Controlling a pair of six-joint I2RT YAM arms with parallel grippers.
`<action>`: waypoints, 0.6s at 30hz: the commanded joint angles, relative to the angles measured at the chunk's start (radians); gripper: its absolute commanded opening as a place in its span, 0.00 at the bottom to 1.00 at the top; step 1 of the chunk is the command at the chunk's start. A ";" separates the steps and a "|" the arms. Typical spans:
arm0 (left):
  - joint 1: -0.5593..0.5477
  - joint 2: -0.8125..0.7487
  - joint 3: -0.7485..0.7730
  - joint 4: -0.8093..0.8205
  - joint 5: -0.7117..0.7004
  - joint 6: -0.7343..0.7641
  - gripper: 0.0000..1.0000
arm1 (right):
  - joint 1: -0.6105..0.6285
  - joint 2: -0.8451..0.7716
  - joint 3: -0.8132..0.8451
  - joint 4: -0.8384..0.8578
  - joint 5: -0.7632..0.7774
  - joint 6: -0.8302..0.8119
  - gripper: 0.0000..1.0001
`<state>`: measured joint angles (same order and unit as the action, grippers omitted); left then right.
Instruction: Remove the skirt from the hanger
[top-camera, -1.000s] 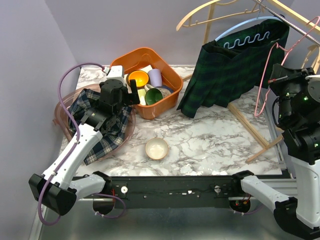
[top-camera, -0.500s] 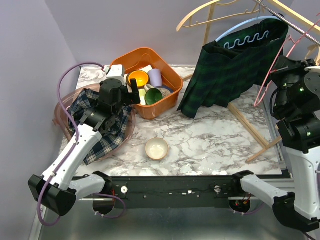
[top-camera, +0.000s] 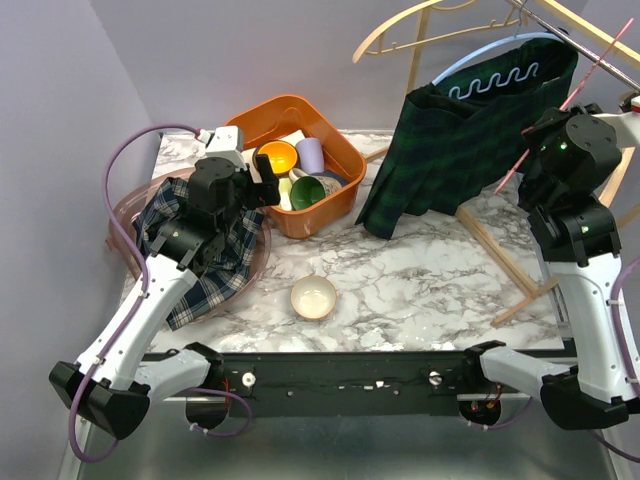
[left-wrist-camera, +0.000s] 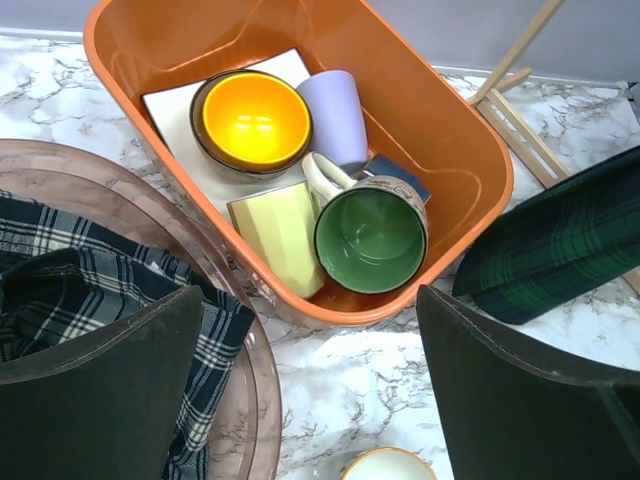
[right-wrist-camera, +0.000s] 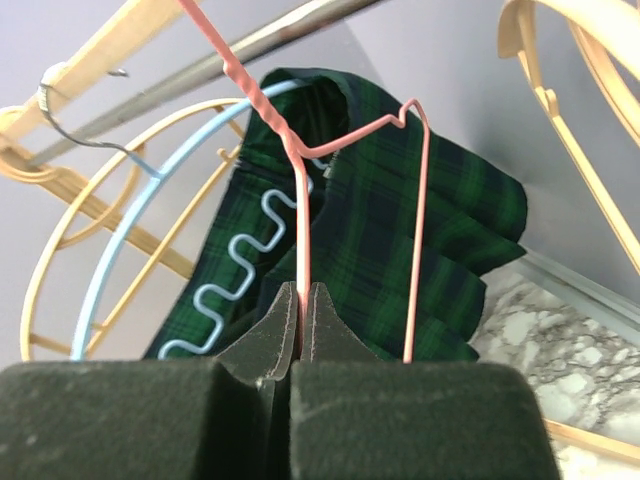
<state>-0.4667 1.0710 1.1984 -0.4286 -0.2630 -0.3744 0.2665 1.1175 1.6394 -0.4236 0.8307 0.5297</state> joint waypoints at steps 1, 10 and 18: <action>-0.004 -0.020 0.030 0.005 0.045 -0.003 0.99 | -0.003 0.011 -0.024 0.043 0.077 -0.020 0.01; -0.004 -0.025 0.018 0.007 0.071 0.032 0.99 | -0.003 -0.054 -0.003 -0.088 -0.002 -0.030 0.60; -0.004 -0.026 0.026 0.028 0.146 0.088 0.99 | -0.003 -0.188 0.085 -0.386 -0.365 -0.099 0.73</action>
<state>-0.4667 1.0657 1.2007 -0.4282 -0.1909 -0.3382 0.2665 0.9878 1.6382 -0.6014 0.7242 0.4854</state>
